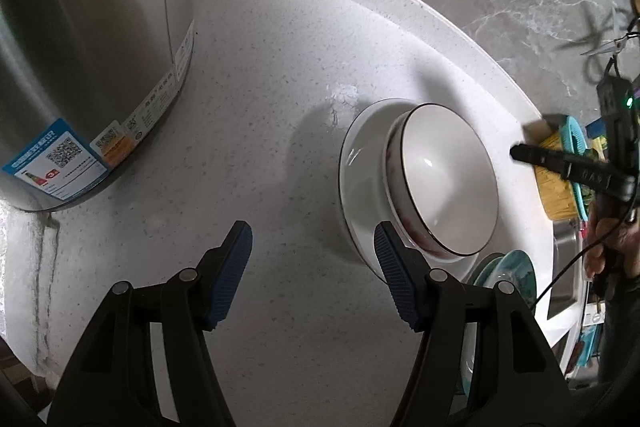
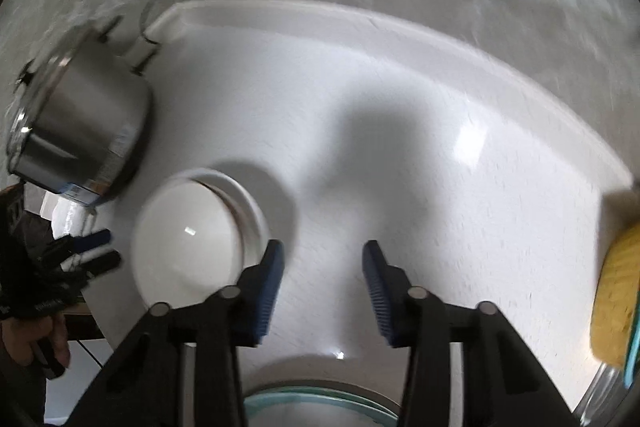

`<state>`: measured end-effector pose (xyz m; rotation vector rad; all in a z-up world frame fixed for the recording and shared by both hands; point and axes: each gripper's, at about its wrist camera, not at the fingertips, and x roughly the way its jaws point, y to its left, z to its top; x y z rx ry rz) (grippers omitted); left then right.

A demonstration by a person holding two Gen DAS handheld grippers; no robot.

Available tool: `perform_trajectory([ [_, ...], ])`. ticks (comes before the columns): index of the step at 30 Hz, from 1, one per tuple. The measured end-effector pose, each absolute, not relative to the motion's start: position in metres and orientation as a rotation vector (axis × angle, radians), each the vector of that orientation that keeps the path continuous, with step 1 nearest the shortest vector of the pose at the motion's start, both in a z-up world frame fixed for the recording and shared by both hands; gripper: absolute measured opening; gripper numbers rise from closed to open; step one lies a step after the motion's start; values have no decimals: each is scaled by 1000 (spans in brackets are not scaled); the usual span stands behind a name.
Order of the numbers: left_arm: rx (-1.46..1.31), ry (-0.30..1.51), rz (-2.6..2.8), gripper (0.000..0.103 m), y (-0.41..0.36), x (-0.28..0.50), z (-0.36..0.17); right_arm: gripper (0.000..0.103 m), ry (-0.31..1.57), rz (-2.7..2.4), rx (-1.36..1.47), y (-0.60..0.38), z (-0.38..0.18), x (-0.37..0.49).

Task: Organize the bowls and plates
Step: 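Move both tools to the plate-and-bowl stack and close them on its rim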

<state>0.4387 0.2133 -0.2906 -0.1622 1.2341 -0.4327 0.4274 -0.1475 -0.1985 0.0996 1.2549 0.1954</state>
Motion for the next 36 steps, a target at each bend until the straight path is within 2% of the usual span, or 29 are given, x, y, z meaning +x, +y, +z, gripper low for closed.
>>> perform_trajectory([
  [7,-113,1277,-435,62,198,449,-310,44,1306,303,145,-139,-227,417],
  [10,-99,1296,-434,62,189,453,-319,36,1314,314,118,-133,-230,420],
  [19,-53,1297,-409,62,170,463,-330,36,1311,368,132,-131,-222,423],
  [36,-46,1319,-398,64,148,484,-353,38,1360,447,112,-111,-261,441],
])
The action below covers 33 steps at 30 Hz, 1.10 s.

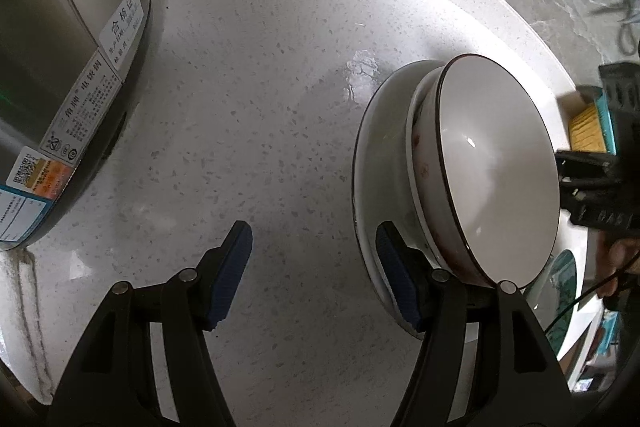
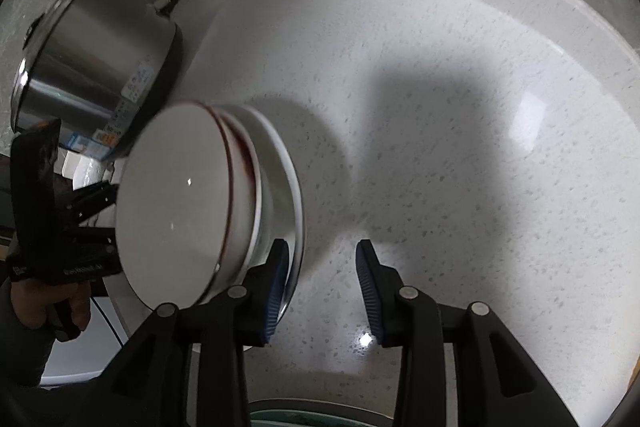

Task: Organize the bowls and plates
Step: 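Move both tools to the plate-and-bowl stack and close them on its rim, then lift and carry the stack with both tools onto the teal-rimmed floral plate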

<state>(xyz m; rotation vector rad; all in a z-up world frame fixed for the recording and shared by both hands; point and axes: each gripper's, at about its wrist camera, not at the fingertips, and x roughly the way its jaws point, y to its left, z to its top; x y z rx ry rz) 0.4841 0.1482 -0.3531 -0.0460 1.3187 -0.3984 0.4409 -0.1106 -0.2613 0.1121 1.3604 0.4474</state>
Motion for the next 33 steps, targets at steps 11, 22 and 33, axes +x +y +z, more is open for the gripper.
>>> perform_trajectory([
  [11,-68,1298,-395,62,151,492,-360,36,1337,451,119,-106,-267,443],
  [22,-36,1288,-466,35,143,486,-365,33,1307,479,149,-107,-270,439],
  [33,17,1269,-477,14,121,483,-360,16,1309,467,153,-97,-269,438],
])
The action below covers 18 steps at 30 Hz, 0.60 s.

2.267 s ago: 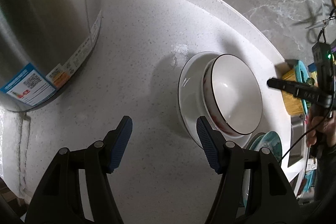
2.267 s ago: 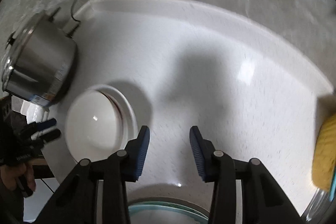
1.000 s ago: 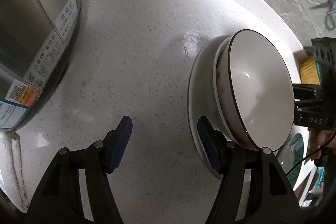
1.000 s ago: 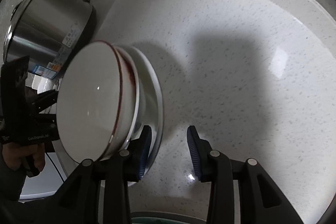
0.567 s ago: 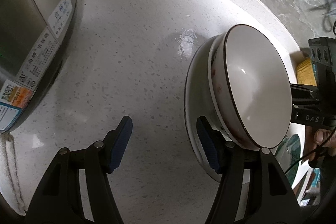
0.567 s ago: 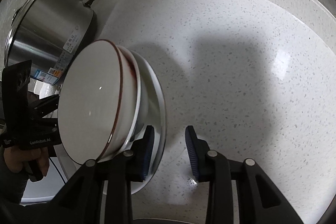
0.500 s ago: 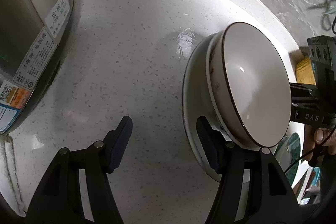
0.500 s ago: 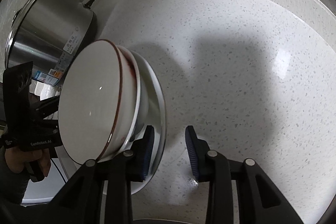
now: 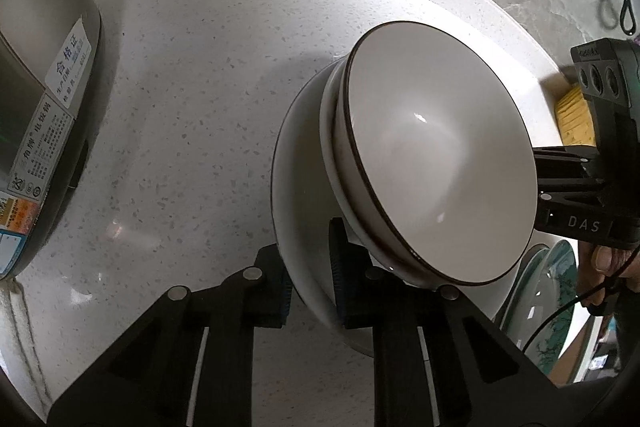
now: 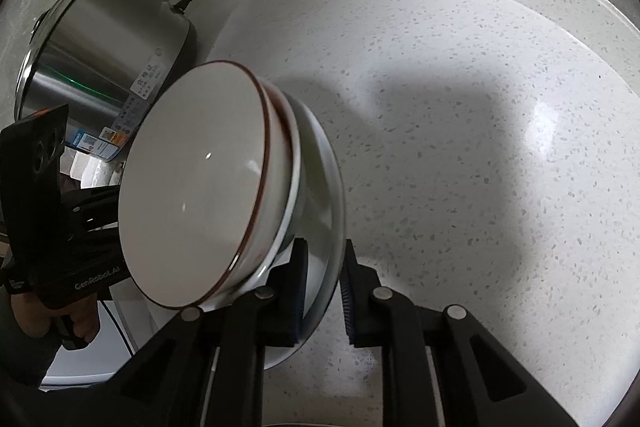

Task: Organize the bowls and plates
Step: 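Lift and carry the stack with both tools onto the teal-rimmed floral plate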

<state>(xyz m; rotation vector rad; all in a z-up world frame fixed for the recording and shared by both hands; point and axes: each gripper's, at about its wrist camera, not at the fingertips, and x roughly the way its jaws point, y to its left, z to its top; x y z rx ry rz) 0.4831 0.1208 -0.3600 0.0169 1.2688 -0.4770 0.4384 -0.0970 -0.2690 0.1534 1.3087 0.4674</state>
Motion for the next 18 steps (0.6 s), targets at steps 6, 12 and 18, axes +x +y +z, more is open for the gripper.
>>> perform_trajectory([
  [6,40,1263,-458,13,124,482,-354,15,1307,436,147,-93,-268,439],
  [12,39,1260,-448,12,124,481,-352,14,1303,425,147,-92,-267,439],
  [18,52,1244,-454,12,122,476,-342,14,1287,415,149,-96,-260,433],
])
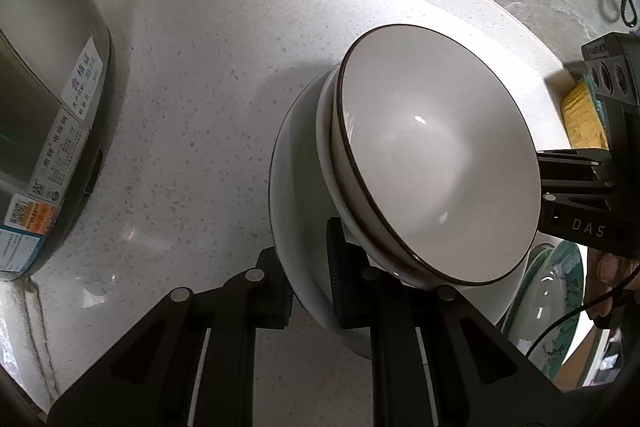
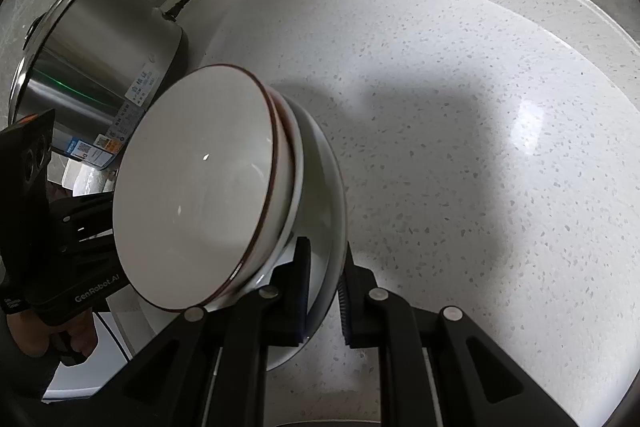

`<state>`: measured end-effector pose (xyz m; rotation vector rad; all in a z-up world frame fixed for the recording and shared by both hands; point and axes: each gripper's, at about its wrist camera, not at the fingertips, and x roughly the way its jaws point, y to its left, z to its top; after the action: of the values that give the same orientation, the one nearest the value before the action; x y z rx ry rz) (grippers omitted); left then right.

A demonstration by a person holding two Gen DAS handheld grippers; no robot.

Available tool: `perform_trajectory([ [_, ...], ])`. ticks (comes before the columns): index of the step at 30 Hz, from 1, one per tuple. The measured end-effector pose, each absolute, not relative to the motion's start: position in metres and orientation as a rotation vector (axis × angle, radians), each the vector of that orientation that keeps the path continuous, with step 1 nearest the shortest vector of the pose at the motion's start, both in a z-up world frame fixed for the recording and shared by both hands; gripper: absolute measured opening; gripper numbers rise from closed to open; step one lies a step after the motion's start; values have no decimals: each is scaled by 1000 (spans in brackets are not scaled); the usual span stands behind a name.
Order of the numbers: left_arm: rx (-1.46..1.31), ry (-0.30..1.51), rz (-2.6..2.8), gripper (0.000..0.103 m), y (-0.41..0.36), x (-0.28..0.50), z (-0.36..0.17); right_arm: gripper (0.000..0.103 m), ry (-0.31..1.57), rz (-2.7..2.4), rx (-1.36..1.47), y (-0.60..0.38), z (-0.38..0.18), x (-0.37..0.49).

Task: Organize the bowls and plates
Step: 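Lift and carry the stack with both tools onto the teal-rimmed floral plate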

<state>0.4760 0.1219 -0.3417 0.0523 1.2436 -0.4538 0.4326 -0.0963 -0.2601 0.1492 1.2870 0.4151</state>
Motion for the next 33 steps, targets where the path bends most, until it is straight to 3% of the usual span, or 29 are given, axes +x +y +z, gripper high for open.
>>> perform_trajectory([
  [20,125,1160,-608,12,97,443,-268,14,1190,271,199,-132,-194,372],
  [33,210,1139,-793,12,47,364,-243,14,1157,101,303,-176,-176,284],
])
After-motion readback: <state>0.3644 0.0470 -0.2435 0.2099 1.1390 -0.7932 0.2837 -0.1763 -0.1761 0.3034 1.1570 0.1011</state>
